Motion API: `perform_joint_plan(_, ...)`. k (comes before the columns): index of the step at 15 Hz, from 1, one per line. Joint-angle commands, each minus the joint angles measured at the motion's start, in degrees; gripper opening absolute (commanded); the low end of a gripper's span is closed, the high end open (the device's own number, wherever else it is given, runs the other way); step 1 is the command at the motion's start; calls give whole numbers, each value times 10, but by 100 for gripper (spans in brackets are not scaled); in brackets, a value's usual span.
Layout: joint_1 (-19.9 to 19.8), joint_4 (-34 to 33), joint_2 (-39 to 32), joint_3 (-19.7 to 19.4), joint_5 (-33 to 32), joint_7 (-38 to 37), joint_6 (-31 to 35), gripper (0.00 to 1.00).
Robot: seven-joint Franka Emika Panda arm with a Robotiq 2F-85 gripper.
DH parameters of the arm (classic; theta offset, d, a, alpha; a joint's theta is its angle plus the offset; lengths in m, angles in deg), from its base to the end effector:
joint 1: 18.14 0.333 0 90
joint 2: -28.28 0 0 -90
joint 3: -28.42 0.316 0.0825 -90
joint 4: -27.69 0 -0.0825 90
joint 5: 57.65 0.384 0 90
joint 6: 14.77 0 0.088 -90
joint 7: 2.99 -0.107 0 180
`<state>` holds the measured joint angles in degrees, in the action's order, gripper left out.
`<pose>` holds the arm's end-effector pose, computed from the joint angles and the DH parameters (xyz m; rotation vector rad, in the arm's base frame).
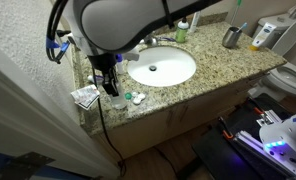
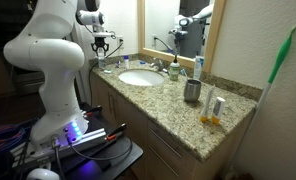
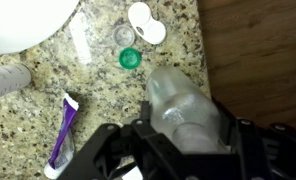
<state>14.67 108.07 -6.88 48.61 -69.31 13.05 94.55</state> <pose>0.4739 0.5258 0.3556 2.5588 1.8016 -0.1109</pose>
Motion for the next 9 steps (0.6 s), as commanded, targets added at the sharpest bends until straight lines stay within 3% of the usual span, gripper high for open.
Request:
perform_joint_plan(1,11,-16,-11,-16,-10,-29,11,37)
perform_joint_plan(9,22,-34,-33,-30,-11,-71,58,37)
